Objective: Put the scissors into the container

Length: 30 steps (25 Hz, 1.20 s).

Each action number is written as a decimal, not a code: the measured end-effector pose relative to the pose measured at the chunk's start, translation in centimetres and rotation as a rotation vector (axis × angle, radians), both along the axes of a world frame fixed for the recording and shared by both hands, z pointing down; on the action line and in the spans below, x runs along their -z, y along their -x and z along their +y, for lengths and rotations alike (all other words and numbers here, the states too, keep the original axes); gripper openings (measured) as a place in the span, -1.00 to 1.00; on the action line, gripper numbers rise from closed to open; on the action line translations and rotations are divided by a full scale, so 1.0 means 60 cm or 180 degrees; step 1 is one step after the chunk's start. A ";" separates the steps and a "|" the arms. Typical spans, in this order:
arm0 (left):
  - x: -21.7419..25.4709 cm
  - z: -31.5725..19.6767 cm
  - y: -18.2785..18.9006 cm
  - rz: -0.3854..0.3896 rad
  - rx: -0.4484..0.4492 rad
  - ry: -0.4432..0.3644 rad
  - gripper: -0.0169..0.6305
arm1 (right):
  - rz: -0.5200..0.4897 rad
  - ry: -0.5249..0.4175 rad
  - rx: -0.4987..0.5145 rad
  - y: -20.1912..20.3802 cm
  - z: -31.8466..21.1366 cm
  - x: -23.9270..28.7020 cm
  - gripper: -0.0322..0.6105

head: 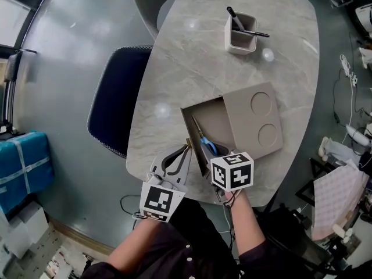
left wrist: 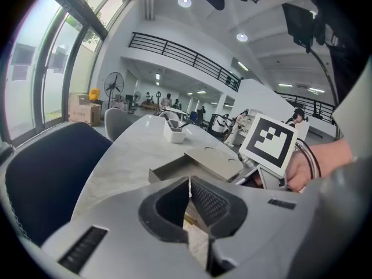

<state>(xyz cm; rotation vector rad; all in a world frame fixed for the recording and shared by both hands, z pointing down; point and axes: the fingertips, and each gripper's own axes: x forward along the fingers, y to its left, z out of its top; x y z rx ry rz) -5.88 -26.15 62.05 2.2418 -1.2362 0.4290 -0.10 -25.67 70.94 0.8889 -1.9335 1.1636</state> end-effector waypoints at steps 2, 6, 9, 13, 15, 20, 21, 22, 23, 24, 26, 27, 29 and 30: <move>-0.001 -0.001 0.000 0.0003 0.0003 0.0005 -0.88 | 0.0023 0.0010 0.0001 -0.001 0.000 0.000 -0.74; 0.002 -0.004 0.001 0.0010 -0.0009 0.0001 -0.88 | 0.0102 -0.0052 0.0056 -0.001 0.001 0.004 -0.62; 0.003 -0.004 -0.002 0.0019 -0.0019 0.0000 -0.88 | 0.0194 -0.0149 0.0111 -0.005 0.000 0.008 -0.54; 0.002 -0.005 -0.006 0.0021 -0.0034 0.0000 -0.88 | 0.0407 -0.0302 0.0249 -0.016 -0.003 0.010 -0.45; 0.001 -0.005 -0.008 0.0028 -0.0041 0.0001 -0.88 | 0.0515 -0.0392 0.0308 -0.023 -0.005 0.012 -0.45; -0.002 -0.002 -0.009 0.0035 -0.0047 0.0014 -0.88 | 0.0709 -0.0575 0.0283 -0.051 -0.014 0.015 -0.53; -0.004 -0.002 -0.008 0.0036 -0.0045 0.0019 -0.88 | 0.0754 -0.0614 0.0284 -0.055 -0.016 0.014 -0.57; -0.006 -0.003 -0.008 0.0038 -0.0044 0.0023 -0.88 | 0.0795 -0.0651 0.0289 -0.058 -0.017 0.012 -0.66; -0.007 -0.003 -0.008 0.0041 -0.0045 0.0028 -0.88 | 0.0826 -0.0675 0.0289 -0.061 -0.018 0.010 -0.76; -0.008 -0.004 -0.009 0.0043 -0.0048 0.0030 -0.88 | 0.0838 -0.0679 0.0283 -0.062 -0.018 0.008 -0.86; -0.008 -0.005 -0.011 0.0047 -0.0057 0.0029 -0.88 | 0.0827 -0.0655 0.0267 -0.062 -0.018 0.004 -0.88; -0.008 -0.005 -0.011 0.0045 -0.0061 0.0027 -0.88 | 0.0824 -0.0650 0.0265 -0.062 -0.018 0.003 -0.89; -0.007 -0.005 -0.011 0.0040 -0.0060 0.0023 -0.88 | 0.0827 -0.0661 0.0272 -0.062 -0.019 0.006 -0.89; -0.006 -0.005 -0.010 0.0036 -0.0057 0.0021 -0.88 | 0.0825 -0.0672 0.0269 -0.063 -0.020 0.009 -0.90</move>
